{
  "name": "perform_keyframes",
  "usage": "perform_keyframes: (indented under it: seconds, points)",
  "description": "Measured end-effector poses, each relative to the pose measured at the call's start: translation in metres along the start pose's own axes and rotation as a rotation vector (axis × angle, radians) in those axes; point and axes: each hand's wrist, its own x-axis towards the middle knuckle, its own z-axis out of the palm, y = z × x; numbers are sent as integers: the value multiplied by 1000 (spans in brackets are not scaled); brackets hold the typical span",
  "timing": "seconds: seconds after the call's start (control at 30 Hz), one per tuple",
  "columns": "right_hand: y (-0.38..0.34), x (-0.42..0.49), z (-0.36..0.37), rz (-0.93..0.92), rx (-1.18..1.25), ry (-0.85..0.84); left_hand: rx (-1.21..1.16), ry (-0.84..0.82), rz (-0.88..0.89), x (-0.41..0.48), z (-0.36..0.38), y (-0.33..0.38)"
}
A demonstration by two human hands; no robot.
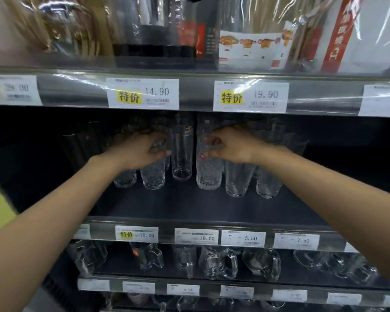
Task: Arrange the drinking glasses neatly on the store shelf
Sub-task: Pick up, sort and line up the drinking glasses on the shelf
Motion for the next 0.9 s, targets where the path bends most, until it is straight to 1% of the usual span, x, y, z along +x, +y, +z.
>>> perform_keyframes:
  seconds: [0.27,0.47,0.53,0.7,0.9]
  points:
    - [3,11,5,-14,73,-8,15,35,65,4,8,-19]
    - [10,13,2,-28,196,-73,144,83,66,3,12,-20]
    - [13,13,-1,-37,190,-81,187,102,85,2,15,-21]
    - [3,18,-6,-51,219,10,235,131,118,1,20,-23]
    - [-3,27,-7,-63,114,-47,265,149,105,3,22,-24]
